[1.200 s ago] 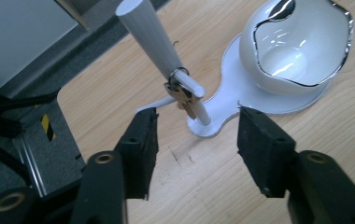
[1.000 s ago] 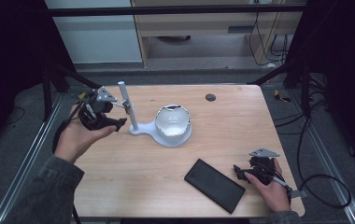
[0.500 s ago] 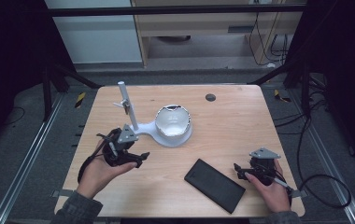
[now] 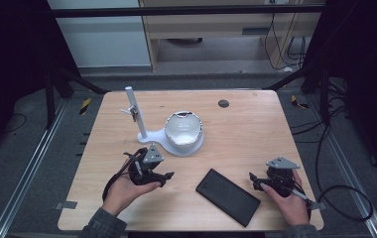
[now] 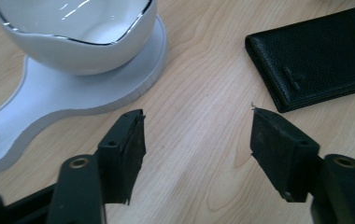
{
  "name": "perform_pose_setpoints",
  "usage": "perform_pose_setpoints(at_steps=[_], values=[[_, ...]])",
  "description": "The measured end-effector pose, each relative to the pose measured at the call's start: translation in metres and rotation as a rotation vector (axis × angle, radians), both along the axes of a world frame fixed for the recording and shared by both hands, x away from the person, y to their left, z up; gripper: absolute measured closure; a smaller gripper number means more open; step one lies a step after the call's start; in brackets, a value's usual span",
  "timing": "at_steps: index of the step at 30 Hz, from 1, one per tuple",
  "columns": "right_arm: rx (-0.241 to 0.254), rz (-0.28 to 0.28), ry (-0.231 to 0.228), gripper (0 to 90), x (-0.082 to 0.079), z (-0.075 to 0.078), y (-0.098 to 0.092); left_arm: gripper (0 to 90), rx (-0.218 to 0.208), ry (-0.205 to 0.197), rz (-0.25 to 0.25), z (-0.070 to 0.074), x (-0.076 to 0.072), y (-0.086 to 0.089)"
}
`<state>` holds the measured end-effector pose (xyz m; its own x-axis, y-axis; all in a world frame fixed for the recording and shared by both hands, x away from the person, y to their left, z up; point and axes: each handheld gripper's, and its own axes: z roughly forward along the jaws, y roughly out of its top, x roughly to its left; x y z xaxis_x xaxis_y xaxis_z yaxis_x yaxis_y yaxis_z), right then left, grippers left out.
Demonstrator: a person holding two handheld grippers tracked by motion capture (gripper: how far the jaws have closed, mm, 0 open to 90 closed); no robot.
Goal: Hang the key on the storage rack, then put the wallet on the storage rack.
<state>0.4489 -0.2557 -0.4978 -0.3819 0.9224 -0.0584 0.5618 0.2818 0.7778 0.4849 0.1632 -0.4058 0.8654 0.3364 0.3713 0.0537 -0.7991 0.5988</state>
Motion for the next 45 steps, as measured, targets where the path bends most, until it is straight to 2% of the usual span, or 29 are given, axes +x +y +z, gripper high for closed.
perform_pose_setpoints(at_steps=[3, 7, 12, 13, 17, 21, 27, 32, 36, 38, 45], values=[[-0.001, 0.003, -0.006, 8.9, 0.000, 0.001, 0.000, 39.7, -0.003, 0.004, -0.013, -0.004, 0.000, -0.005], [0.004, 0.016, -0.014, 8.5, -0.001, 0.001, -0.001, 48.9, -0.006, 0.023, -0.061, -0.016, 0.001, -0.017], [0.006, 0.017, -0.017, 10.8, -0.002, 0.002, -0.001, 57.5, 0.013, 0.035, -0.086, -0.022, 0.000, -0.021], [0.008, 0.021, -0.015, 12.2, -0.002, 0.003, 0.000, 63.5, 0.014, 0.039, -0.093, -0.024, 0.000, -0.021], [0.008, 0.031, -0.027, 16.5, -0.003, 0.005, 0.000, 73.1, 0.034, 0.057, -0.107, -0.037, -0.003, -0.022], [0.003, 0.047, -0.030, 20.6, -0.004, 0.006, 0.001, 77.4, 0.034, 0.091, -0.117, -0.045, -0.008, -0.027], [-0.006, 0.077, -0.032, 23.5, -0.006, 0.006, 0.006, 82.4, 0.035, 0.104, -0.146, -0.048, -0.007, -0.033], [-0.006, 0.080, -0.031, 24.5, -0.007, 0.006, 0.007, 87.3, 0.024, 0.157, -0.164, -0.051, -0.008, -0.042], [-0.002, 0.080, -0.028, 24.5, -0.007, 0.006, 0.007, 88.1, 0.045, 0.182, -0.185, -0.055, -0.008, -0.052], [0.003, 0.076, -0.026, 24.5, -0.007, 0.006, 0.006, 87.9, 0.054, 0.216, -0.194, -0.060, -0.006, -0.061], [0.003, 0.075, -0.028, 24.1, -0.007, 0.007, 0.005, 87.1, 0.067, 0.233, -0.207, -0.065, -0.004, -0.070]])
